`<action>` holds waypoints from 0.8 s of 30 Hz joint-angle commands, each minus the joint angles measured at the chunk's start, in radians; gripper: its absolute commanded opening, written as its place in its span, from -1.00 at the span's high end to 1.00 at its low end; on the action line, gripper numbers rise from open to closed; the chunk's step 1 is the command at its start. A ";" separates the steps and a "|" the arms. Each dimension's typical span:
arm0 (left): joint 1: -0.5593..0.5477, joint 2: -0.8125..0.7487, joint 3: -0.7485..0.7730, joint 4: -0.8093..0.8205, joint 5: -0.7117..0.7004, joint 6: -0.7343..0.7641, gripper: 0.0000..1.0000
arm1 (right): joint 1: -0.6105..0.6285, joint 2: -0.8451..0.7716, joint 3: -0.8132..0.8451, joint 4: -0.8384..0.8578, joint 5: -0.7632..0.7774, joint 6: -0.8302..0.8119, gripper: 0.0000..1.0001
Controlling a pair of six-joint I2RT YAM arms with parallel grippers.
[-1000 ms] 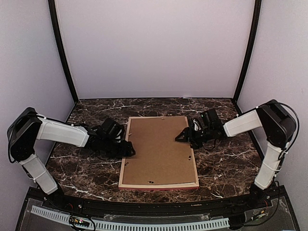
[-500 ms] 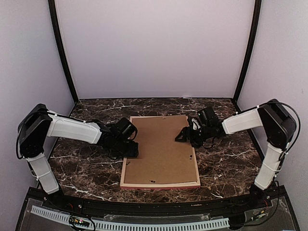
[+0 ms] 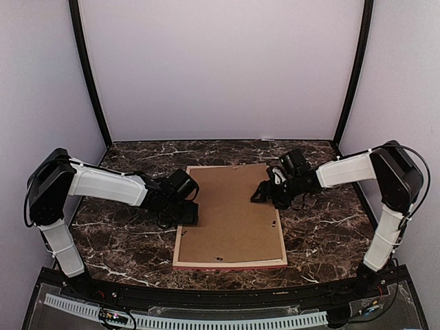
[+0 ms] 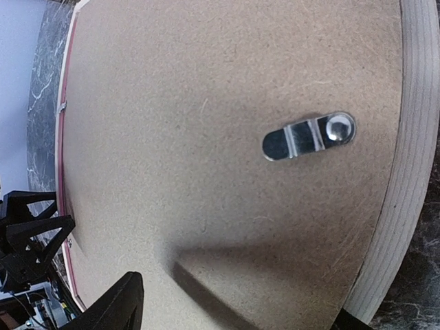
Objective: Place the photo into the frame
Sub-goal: Place the backboard on the frame body.
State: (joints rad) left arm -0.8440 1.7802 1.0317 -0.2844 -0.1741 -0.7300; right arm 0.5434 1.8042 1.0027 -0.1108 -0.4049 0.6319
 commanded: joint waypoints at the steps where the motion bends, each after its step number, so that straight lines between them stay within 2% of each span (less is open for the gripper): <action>1: -0.015 0.039 -0.028 -0.049 -0.005 0.001 -0.34 | 0.006 -0.050 0.044 -0.023 0.023 -0.046 -0.44; 24: -0.016 0.019 -0.065 -0.035 -0.004 -0.013 -0.32 | -0.032 -0.096 0.102 -0.160 0.115 -0.126 -0.50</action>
State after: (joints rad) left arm -0.8551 1.7790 1.0122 -0.2501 -0.1902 -0.7456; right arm 0.5201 1.7638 1.0649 -0.2798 -0.3279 0.5442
